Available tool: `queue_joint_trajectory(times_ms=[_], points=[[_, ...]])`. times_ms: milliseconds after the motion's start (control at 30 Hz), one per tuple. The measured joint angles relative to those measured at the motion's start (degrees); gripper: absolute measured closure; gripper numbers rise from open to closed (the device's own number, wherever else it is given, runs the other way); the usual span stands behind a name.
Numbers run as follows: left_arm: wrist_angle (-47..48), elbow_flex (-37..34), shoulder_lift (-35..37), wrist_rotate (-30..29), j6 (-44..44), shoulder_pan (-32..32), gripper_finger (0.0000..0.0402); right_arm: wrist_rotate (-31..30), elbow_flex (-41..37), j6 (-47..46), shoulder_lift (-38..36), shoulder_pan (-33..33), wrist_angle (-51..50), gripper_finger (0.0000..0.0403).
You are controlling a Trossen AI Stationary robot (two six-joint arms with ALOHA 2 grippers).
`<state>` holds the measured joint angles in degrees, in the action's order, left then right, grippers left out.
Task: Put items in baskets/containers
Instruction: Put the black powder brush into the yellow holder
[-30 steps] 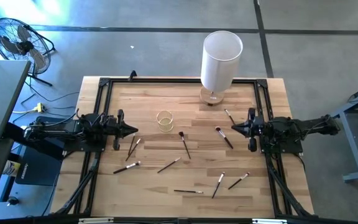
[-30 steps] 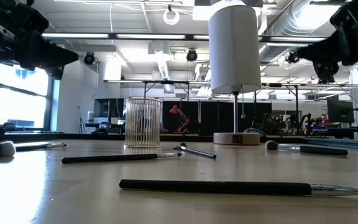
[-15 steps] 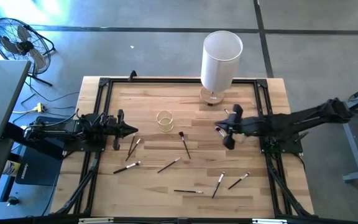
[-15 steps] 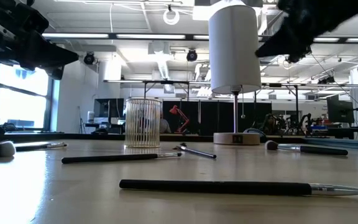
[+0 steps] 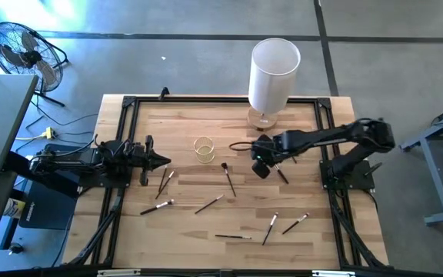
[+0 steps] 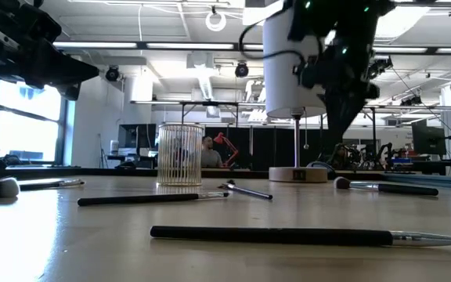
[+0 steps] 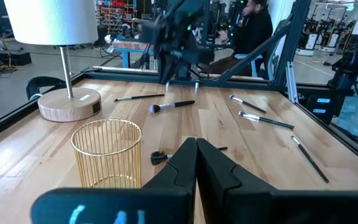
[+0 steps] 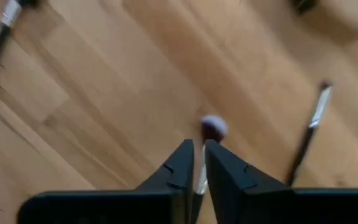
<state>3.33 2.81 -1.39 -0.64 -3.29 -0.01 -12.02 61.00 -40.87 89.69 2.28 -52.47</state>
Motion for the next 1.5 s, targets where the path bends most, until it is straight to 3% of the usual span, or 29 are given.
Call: queue_joint_trajectory(times_ms=[167, 400, 967, 1167, 1400, 1500], points=[[0.0, 0.0, 0.0, 0.0, 0.0, 0.0, 0.0400, 3.4, 0.0, 0.8, 5.0, 3.1, -0.1, 0.0312], [0.0, 0.0, 0.0, 0.0, 0.0, 0.0, 0.0400, 1.5, 0.0, 2.7, 7.1, 6.1, -0.4, 0.0269], [0.0, 0.0, 0.0, 0.0, 0.0, 0.0, 0.0400, 5.6, 0.0, 7.5, 14.0, 9.4, 0.1, 0.0261], [0.0, 0.0, 0.0, 0.0, 0.0, 0.0, 0.0400, 6.4, 0.3, 7.3, 15.9, 9.4, 0.8, 0.0277], [0.0, 0.0, 0.0, 0.0, 0.0, 0.0, 0.0400, 9.5, 0.2, 7.3, 15.9, 9.4, 2.9, 0.0379], [0.0, 0.0, 0.0, 0.0, 0.0, 0.0, 0.0400, 9.0, -0.1, 7.3, 15.2, 8.7, 3.3, 0.0390]])
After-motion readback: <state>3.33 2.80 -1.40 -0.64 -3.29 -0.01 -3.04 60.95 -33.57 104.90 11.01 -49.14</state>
